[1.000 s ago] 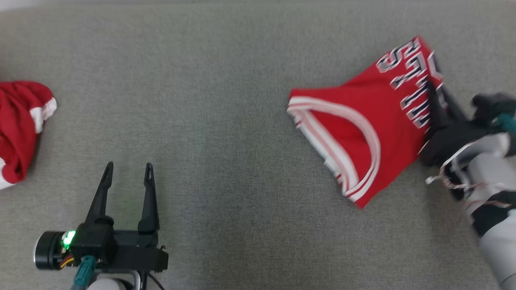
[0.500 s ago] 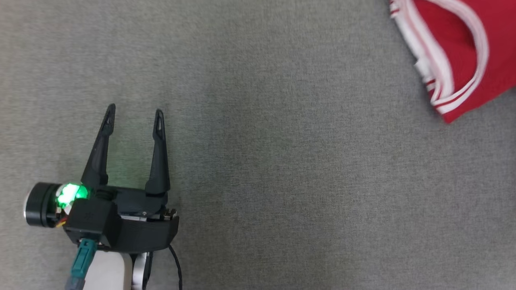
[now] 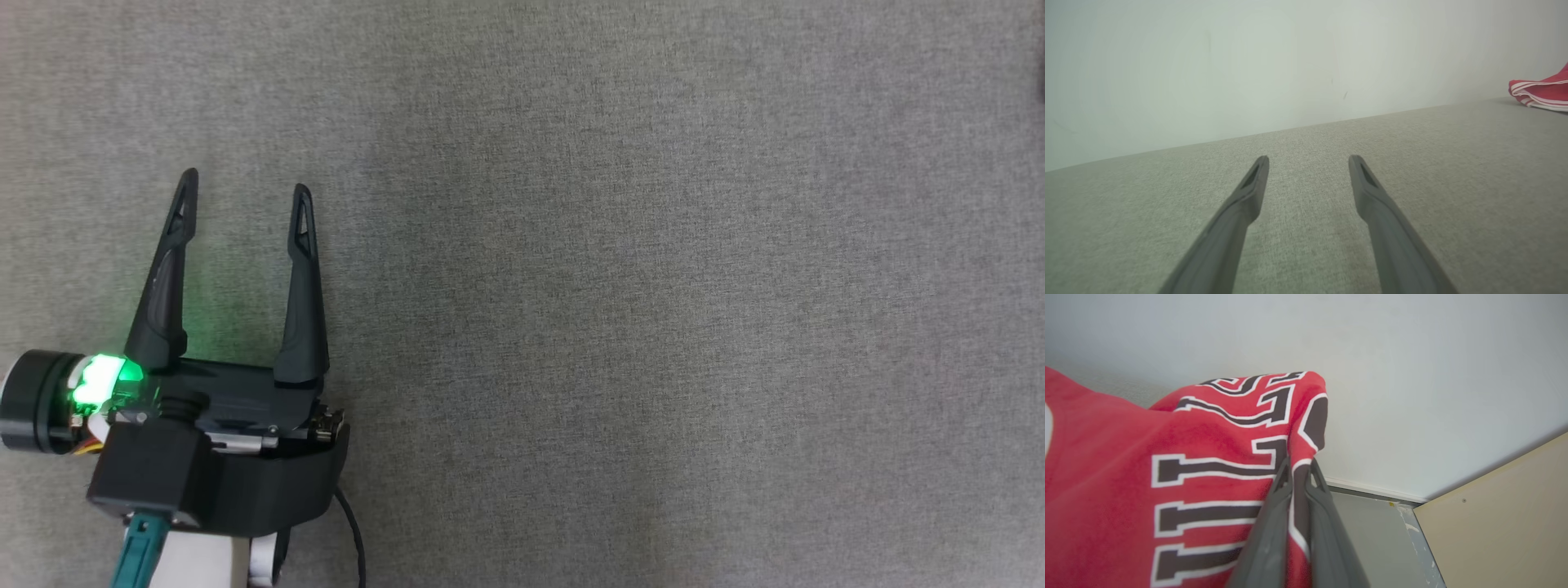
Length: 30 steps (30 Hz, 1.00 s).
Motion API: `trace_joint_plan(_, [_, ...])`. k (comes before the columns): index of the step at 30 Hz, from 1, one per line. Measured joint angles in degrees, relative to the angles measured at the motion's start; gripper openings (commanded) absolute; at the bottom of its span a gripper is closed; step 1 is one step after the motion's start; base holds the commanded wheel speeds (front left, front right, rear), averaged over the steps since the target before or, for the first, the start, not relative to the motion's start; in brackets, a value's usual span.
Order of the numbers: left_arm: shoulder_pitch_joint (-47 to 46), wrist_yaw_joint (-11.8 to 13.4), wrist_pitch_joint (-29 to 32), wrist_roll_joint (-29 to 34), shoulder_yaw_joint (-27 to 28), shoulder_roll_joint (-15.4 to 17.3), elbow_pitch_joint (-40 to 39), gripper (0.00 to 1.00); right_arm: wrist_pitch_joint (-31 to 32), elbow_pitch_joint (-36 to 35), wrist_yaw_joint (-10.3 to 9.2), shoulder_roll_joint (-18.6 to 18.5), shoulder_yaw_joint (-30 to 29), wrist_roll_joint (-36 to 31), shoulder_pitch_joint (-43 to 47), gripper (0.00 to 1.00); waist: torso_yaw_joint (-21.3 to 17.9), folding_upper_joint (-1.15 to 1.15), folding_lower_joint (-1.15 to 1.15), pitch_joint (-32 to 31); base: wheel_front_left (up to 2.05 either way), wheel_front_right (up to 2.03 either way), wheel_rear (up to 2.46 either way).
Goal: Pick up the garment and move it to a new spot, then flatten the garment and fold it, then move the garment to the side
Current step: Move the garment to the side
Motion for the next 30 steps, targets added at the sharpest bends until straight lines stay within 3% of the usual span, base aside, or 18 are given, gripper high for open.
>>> trace_joint_plan(11, [-0.4,0.7,0.0,0.0,-0.5,1.2,-2.4,1.00,1.7,-0.6,0.00,-4.8,-1.4,1.1,-1.2,0.00,-0.8,0.00,0.00,2.8,0.00,0.00,0.00])
trace_joint_plan(12, [-0.5,0.8,0.0,0.0,-0.6,1.2,-2.5,1.00,1.8,-0.5,0.00,-4.8,-1.5,1.1,-1.4,0.05,-0.8,0.00,0.00,3.0,0.00,0.00,0.00])
trace_joint_plan(13, [-0.5,0.9,0.0,0.0,-0.7,1.3,-2.6,1.00,1.9,-0.5,0.00,-4.8,-1.6,1.1,-1.6,0.49,-0.8,0.00,0.00,3.1,0.00,0.00,0.00])
trace_joint_plan(14, [-0.6,1.0,-0.1,0.0,-0.7,1.5,-2.6,1.00,2.0,-0.3,0.00,-4.9,-1.6,1.0,-1.8,1.00,-0.7,0.00,0.00,3.2,0.00,0.00,0.00])
trace_joint_plan(21, [-0.7,1.7,-0.1,-0.4,-0.9,1.7,-1.7,1.00,-0.7,0.8,0.00,-3.6,-2.4,-2.3,-3.5,1.00,-0.6,0.00,0.00,2.0,0.00,0.00,0.00])
trace_joint_plan(30, [2.7,2.7,0.0,-3.1,0.4,1.3,1.2,1.00,-4.7,-2.7,0.00,3.2,-0.4,-3.5,-2.9,1.00,-0.3,0.00,0.00,-4.2,0.00,0.00,0.00])
